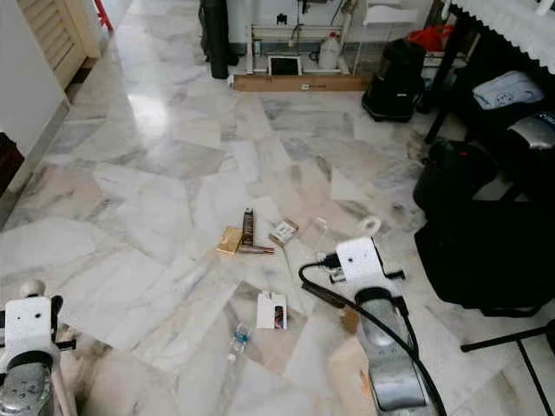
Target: Sweep floor
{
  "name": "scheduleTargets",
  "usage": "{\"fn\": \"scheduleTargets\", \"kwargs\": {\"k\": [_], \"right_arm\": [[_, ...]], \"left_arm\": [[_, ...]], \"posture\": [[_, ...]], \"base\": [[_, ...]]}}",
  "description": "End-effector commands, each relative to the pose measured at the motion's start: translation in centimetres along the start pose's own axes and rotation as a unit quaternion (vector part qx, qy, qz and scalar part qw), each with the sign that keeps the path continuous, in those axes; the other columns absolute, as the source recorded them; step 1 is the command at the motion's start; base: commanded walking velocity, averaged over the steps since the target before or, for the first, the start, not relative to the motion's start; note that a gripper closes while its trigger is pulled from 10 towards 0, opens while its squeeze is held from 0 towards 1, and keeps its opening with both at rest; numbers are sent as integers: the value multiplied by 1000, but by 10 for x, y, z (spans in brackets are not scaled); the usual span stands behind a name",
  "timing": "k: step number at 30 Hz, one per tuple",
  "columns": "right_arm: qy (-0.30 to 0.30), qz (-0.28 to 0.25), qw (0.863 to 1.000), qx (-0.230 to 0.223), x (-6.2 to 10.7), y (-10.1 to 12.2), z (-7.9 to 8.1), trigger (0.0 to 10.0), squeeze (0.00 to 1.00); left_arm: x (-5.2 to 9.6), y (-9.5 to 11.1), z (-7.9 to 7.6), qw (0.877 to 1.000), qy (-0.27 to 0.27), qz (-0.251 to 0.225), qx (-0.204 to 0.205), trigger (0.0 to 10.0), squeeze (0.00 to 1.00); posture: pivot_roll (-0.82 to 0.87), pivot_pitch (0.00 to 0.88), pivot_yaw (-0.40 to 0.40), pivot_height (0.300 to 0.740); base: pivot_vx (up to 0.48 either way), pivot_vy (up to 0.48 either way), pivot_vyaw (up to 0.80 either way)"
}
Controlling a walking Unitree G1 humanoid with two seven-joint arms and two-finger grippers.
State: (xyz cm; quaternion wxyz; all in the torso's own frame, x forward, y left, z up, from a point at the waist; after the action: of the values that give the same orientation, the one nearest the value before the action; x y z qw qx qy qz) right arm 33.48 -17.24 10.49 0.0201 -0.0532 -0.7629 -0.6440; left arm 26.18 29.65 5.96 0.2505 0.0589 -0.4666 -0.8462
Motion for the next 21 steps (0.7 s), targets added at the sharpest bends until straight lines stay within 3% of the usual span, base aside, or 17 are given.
{"fn": "scheduleTargets", "kwargs": {"k": [1, 6, 11, 13, 21], "right_arm": [[5, -43, 999, -15, -2, 27, 6, 10000, 0], [0, -66, 997, -33, -4, 38, 10, 10000, 0], [-24, -57, 998, -34, -10, 32, 3, 10000, 0], [-31, -59, 997, -32, -13, 33, 2, 10000, 0], [-49, -54, 996, -47, -21, 21, 1, 10000, 0]], "left_arm": [[-4, 13, -1, 1000, 5, -20, -4, 10000, 0], [-10, 34, -5, 998, -6, -60, 15, 10000, 0], [-13, 67, -25, 987, -75, -118, 80, 10000, 0], [-10, 83, -42, 976, -133, -146, 96, 10000, 0], [-13, 93, -56, 960, -180, -157, 148, 10000, 0]], "posture": [[41, 56, -30, 740], [39, 42, -28, 740], [44, 45, -21, 740], [38, 48, -17, 740], [45, 49, -12, 740]], "base": [[0, 0, 0], [0, 0, 0], [0, 0, 0], [0, 0, 0], [0, 0, 0]]}}
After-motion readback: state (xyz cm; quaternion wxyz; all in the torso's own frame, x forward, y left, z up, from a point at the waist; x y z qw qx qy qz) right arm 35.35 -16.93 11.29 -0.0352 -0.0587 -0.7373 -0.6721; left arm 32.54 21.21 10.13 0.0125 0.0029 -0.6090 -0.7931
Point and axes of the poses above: a point about 5 cm out from each wrist's last joint towards the gripper, its own x axis pointing back from the gripper into the wrist, its own y axis along the axis of the wrist's last joint, z = x × y, the point moved 5 cm from there along -x, pointing out of the wrist towards the gripper, and after that the axes turned 14 degrees about -x, right-handed, at the moved point
